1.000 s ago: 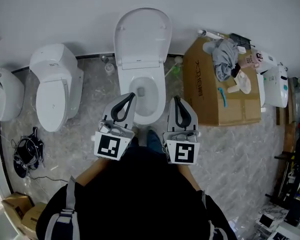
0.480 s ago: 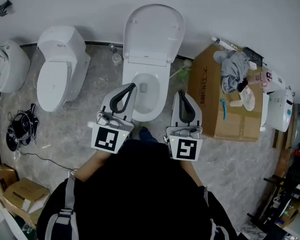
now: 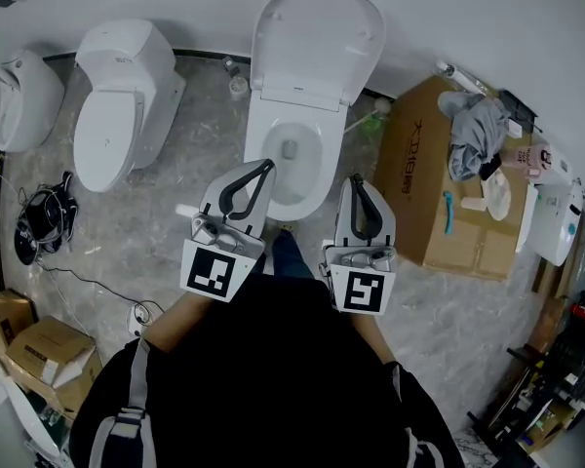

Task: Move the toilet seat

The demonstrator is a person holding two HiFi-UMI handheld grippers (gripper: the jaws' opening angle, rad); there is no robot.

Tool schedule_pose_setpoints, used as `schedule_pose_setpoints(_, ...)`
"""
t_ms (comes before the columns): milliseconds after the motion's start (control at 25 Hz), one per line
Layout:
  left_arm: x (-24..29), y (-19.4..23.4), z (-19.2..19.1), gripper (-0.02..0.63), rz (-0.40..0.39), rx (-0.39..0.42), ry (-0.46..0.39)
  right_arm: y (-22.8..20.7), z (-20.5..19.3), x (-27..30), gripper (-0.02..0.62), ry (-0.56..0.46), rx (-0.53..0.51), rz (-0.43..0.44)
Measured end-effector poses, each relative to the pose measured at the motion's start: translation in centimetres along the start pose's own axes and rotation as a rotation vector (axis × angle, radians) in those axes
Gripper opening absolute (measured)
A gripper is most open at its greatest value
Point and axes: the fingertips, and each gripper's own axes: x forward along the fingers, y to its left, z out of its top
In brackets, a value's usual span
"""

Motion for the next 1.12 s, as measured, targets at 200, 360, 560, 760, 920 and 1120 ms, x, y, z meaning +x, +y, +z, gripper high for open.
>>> schedule_pose_setpoints(200, 1.1, 0.2, -1.2, 0.006, -0.028, 0.05, -0.014, 0.6, -2.4, 0.9, 0.025, 0.038, -0.017, 0.029)
schedule_pose_setpoints(360, 2.1, -0.2, -1.5, 0.008, -0.074, 0.125, -0.083, 1.0, -4.3, 1.4, 0.025, 0.045, -0.04, 0.065)
schedule_pose_setpoints(560, 3.1, -0.4, -3.8, 0.007, -0.105, 0.119, -0.071, 1.6, -6.5, 1.9, 0.025, 0.059, -0.053, 0.097)
schedule_pose_setpoints(760, 4.1, -0.1, -5.9, 0.008, -0.107, 0.108, -0.067, 2.6, -9.0, 2.9, 0.025, 0.057, -0.056, 0.131)
schedule_pose_setpoints(920, 4.9, 0.2, -7.8, 0.007, -0.102, 0.089, -0.043, 2.9, -10.5, 3.9, 0.025, 0.057, -0.047, 0.145)
schedule_pose_setpoints(1120, 5.6, 0.6, -10.3, 0.006, -0.107, 0.078, -0.019, 3.3, -12.7, 4.8, 0.024, 0.07, -0.033, 0.153)
